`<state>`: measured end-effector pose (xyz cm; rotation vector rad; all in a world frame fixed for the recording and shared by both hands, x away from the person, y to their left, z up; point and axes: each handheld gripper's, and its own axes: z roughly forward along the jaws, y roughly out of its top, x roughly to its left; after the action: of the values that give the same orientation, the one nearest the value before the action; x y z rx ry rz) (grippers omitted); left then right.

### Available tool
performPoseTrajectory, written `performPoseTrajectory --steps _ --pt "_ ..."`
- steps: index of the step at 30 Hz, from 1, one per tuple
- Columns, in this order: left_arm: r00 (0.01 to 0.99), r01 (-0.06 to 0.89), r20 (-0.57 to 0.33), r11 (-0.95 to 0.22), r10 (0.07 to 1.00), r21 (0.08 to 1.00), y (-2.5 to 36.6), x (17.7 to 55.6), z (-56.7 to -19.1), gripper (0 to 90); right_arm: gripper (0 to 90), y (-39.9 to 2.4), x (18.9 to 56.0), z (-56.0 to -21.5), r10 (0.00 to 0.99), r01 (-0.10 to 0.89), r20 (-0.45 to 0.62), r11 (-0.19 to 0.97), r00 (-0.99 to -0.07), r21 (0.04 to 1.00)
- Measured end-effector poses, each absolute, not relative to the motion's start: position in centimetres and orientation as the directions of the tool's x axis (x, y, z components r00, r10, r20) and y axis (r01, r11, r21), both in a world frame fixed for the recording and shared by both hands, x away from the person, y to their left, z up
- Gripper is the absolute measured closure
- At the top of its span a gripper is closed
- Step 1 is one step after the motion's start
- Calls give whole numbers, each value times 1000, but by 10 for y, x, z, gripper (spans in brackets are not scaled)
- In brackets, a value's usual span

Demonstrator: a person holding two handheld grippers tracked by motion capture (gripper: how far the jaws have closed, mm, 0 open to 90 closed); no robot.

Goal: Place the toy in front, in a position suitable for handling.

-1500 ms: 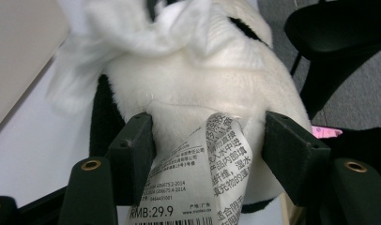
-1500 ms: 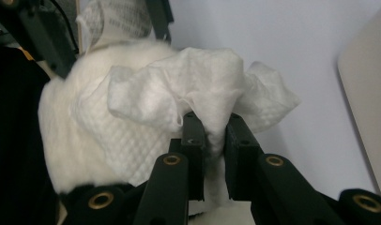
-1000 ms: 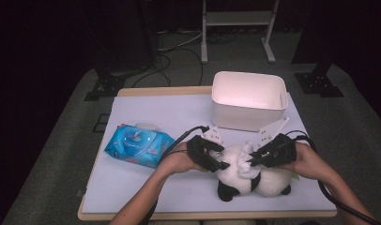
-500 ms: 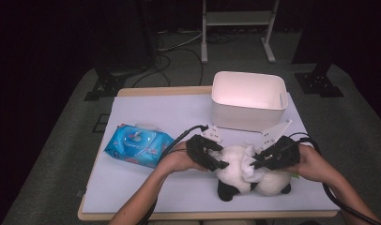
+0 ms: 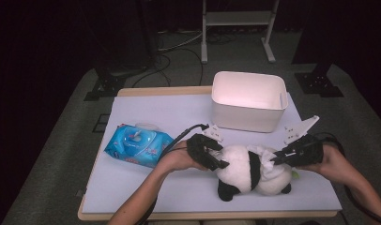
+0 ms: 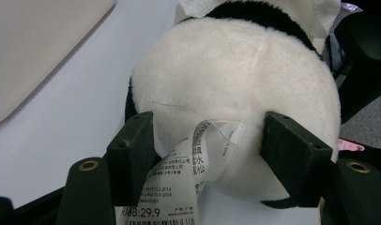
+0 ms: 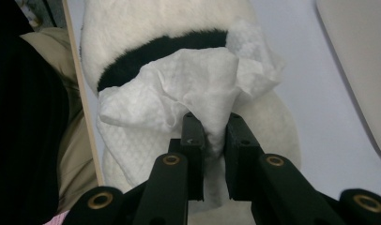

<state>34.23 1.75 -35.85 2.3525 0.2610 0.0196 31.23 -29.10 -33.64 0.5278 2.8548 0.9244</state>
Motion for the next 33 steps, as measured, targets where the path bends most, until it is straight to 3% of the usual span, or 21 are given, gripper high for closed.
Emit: performPoseTrajectory --steps 17,26,33 --pt "987 159 -77 -729 144 666 7 342 -341 244 792 -252 313 -348 277 231 10 782 -961 579" --pt "979 203 -136 -753 151 626 0 354 -347 185 792 -241 314 -351 251 215 18 788 -968 577" --pt "980 189 -163 -781 113 595 -8 362 -355 204 792 -246 316 -353 255 218 23 774 -967 594"
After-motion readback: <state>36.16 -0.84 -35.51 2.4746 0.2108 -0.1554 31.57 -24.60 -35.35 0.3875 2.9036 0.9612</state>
